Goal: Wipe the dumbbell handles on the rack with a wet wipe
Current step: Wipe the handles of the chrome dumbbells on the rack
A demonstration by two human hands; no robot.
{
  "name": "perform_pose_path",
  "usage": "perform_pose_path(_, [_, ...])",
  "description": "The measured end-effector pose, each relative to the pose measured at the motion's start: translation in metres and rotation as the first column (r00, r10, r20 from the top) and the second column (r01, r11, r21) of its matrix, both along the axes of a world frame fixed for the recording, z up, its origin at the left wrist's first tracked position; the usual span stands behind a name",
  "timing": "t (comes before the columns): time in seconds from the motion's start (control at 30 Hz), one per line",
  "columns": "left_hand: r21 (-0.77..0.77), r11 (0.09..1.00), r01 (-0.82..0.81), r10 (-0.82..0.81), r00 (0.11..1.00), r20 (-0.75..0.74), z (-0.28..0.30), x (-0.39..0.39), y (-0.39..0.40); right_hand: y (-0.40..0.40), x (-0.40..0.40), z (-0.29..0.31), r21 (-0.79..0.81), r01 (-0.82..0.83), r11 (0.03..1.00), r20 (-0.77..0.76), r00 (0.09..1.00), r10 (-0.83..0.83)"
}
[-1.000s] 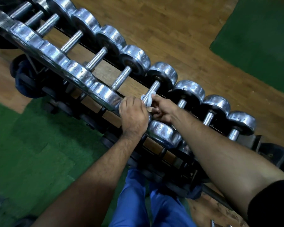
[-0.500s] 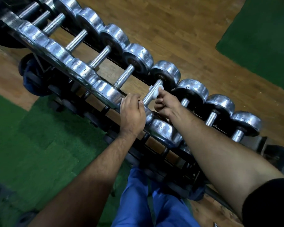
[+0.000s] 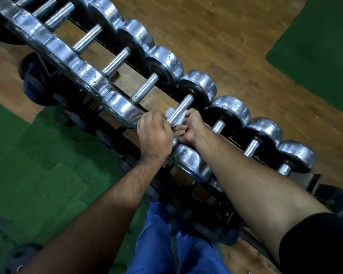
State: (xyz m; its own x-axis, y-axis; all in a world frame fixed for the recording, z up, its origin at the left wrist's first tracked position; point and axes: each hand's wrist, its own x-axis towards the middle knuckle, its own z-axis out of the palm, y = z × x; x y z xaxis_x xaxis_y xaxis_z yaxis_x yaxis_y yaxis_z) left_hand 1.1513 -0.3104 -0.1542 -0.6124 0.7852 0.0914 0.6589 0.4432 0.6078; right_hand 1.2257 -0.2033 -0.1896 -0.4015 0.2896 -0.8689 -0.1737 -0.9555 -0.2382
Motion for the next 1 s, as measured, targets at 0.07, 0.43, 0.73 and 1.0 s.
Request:
perform_pose_path(0.07, [-0.001,1.0,0.003,-0.003,1.0,0.002,0.0,0.0,-0.001,0.007,-0.004,0.002,-0.017,0.119,0.993,0.083,0.99,-0.118])
perform_pose_path(0.43, [0.01,1.0,-0.018,0.017,1.0,0.026,-0.003,0.0,-0.002,0.001,-0.002,-0.01,0.019,-0.019,1.0,0.025,1.0,0.019])
perform_pose_path(0.73, [-0.043,0.999,-0.016,0.016,1.0,-0.002,0.002,0.004,0.0,0.002,0.012,0.02,0.008,-0.455,0.891,0.107,0.886,0.451])
perform_pose_path(1.0, [-0.118,0.992,0.045,-0.063,0.987,-0.146,0.019,0.014,-0.009,-0.015,0.029,0.041,0.106,-0.283,0.953,0.21,0.943,0.257])
